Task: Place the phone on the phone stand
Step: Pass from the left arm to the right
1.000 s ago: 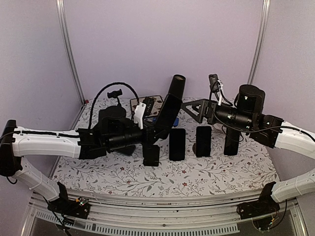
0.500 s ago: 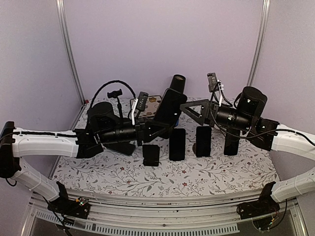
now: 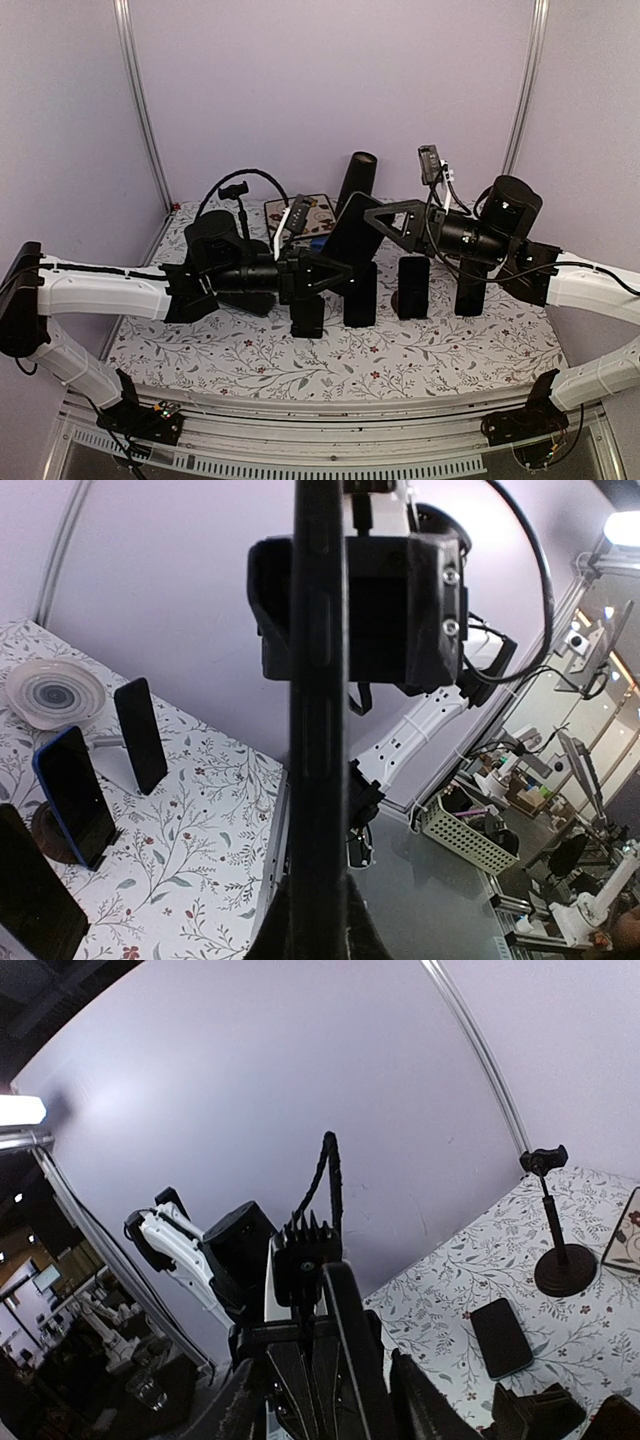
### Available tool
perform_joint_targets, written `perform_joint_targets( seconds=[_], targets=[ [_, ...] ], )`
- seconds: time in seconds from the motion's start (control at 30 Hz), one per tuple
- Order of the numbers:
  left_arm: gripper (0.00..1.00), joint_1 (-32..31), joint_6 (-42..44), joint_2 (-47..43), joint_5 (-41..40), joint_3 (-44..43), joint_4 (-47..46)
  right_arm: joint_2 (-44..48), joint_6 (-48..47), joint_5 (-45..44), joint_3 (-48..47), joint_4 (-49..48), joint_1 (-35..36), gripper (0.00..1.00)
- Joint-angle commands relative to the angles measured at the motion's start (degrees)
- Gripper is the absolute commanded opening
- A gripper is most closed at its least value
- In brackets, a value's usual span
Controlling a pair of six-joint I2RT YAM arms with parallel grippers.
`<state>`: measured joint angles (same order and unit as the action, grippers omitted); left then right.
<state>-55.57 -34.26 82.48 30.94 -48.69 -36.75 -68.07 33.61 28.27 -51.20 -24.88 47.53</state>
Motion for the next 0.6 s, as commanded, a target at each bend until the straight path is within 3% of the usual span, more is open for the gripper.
perform_joint_targets(
  seconds=[0.0, 0.17, 0.23, 0.33, 0.47, 0.57],
  targets=[
    [0.00, 0.82, -0.63, 0.14, 1.61, -0.45, -5.18, -0.09, 0.50, 1.12, -0.24, -1.93, -0.31, 0.36],
    [0.00, 0.82, -0.72, 0.89, 1.46, -0.91, -4.53, -0.54, 0.46, 1.47, -0.43, -1.39, -0.34, 0.05],
    [0.05, 0.82, -0.47, 1.18, 0.60, -1.35, -3.22, -0.66, 0.26, 1.52, -0.52, -1.05, -0.36, 0.03],
    [0.29, 0.82, 0.30, 1.01, -1.47, -1.87, -0.18, -0.58, -0.49, 1.40, -0.77, 0.05, -0.34, 0.03],
    [0.72, 0.61, 2.80, 0.05, -6.95, -2.60, 5.50, -0.56, -2.41, -0.27, -2.26, 4.58, -0.38, 0.02],
    [0.89, -0.09, 4.96, -0.42, -12.53, -3.79, 10.87, -0.36, -4.29, -2.00, -2.99, 8.07, -0.37, 0.02]
  ],
)
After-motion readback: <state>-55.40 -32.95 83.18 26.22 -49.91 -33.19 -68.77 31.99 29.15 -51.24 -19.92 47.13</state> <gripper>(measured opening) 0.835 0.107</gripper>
